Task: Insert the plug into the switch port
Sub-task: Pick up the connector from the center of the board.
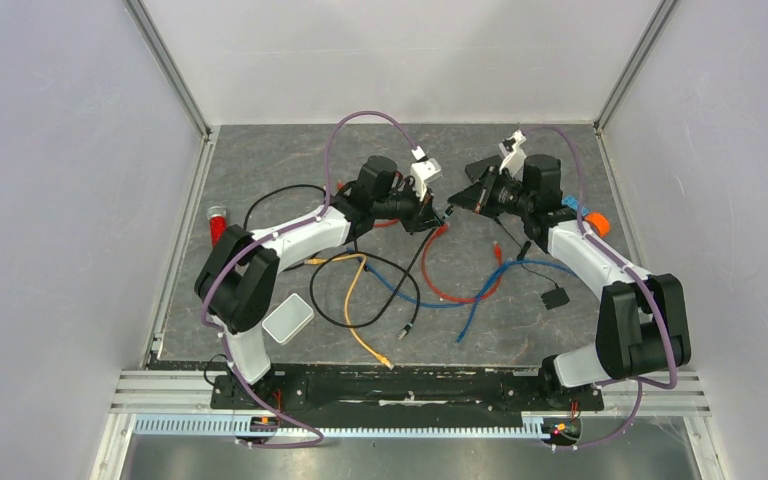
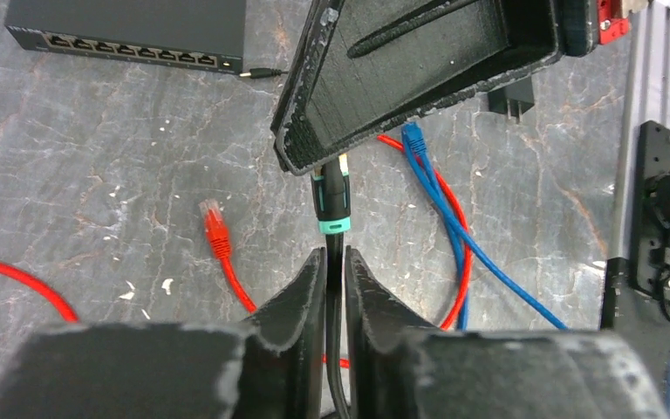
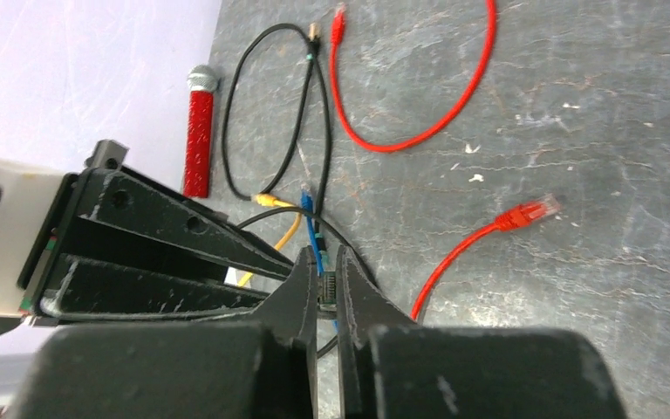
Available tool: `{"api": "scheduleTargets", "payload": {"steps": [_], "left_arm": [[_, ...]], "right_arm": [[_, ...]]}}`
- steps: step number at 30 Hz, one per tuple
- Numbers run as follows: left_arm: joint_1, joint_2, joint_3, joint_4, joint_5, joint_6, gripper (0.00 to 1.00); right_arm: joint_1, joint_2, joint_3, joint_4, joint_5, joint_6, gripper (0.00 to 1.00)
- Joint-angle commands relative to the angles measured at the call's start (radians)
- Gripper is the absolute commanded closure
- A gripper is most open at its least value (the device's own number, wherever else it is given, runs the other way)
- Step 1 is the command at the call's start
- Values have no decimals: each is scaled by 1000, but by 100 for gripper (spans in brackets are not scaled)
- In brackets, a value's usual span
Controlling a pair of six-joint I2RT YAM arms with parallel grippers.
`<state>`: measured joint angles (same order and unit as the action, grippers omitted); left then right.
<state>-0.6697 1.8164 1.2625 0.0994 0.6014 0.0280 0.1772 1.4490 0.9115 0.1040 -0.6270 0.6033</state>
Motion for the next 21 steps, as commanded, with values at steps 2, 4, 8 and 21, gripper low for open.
{"api": "scheduleTargets", "payload": {"steps": [2, 4, 8, 21], "left_arm": [[-2, -59, -14, 27, -39, 0, 65], [-2, -67, -48, 106, -45, -18, 55], [-2, -67, -64, 177, -63, -50, 44], [-2, -2, -49, 315, -15, -134, 58]], "right_arm": [[-1, -35, -42, 65, 44, 67, 100], [-2, -36, -53, 87, 32, 88, 100], [-3, -54, -78, 121, 42, 123, 100], [-2, -65, -138, 232, 38, 235, 100]]}}
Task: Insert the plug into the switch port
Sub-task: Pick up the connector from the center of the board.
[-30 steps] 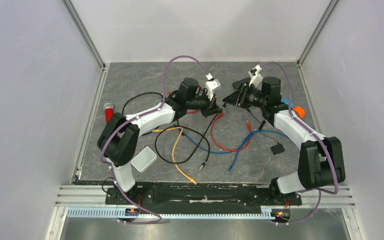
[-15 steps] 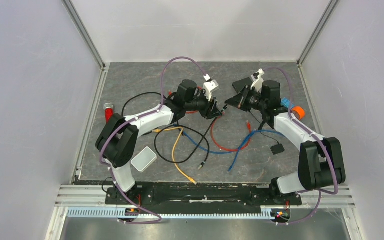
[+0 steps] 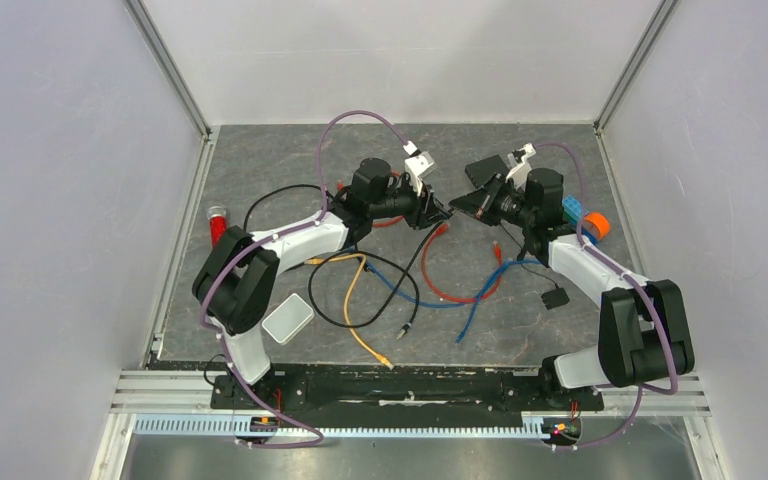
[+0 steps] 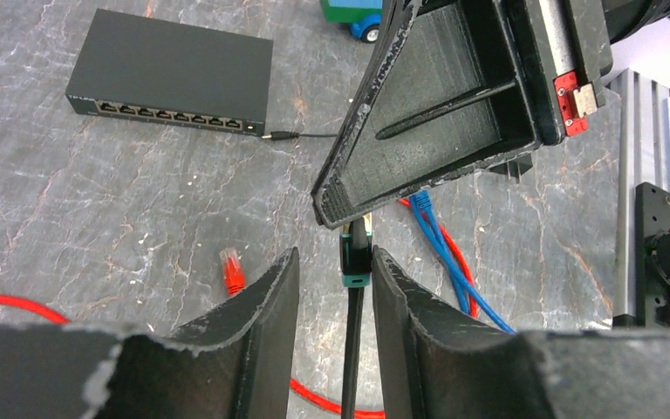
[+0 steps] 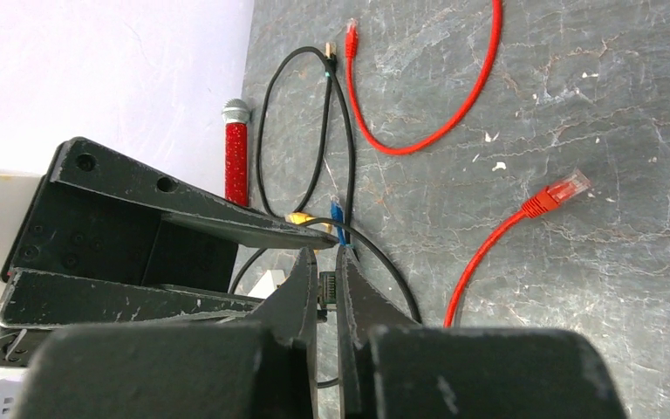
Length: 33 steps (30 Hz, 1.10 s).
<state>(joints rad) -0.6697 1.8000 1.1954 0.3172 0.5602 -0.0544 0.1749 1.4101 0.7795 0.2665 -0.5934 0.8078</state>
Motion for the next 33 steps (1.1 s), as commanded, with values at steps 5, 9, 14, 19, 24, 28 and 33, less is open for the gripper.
{"api": "scheduleTargets", "payload": {"steps": [5, 9, 14, 19, 24, 28, 33], "left_arm": [[-2, 21, 19, 89, 44, -62, 60], [-3, 33, 32, 56, 55, -61, 57], [-2, 40, 33, 38, 61, -50, 57], [-3, 50, 35, 65, 72, -61, 84], [-2, 48, 23, 76, 36, -63, 98], [-2, 45, 26, 35, -62, -20, 98], [-2, 60, 79, -88, -179, 53, 98]], "right_arm": [[0, -23, -15, 79, 3, 33, 100], [-1, -21, -19, 87, -4, 36, 100], [-2, -22, -17, 88, -6, 33, 100], [-6, -22, -25, 88, -8, 31, 100], [-15, -23, -25, 84, -14, -3, 85], [-82, -32, 23, 11, -9, -92, 51], [-198, -5, 162, -141, 42, -293, 29]]}}
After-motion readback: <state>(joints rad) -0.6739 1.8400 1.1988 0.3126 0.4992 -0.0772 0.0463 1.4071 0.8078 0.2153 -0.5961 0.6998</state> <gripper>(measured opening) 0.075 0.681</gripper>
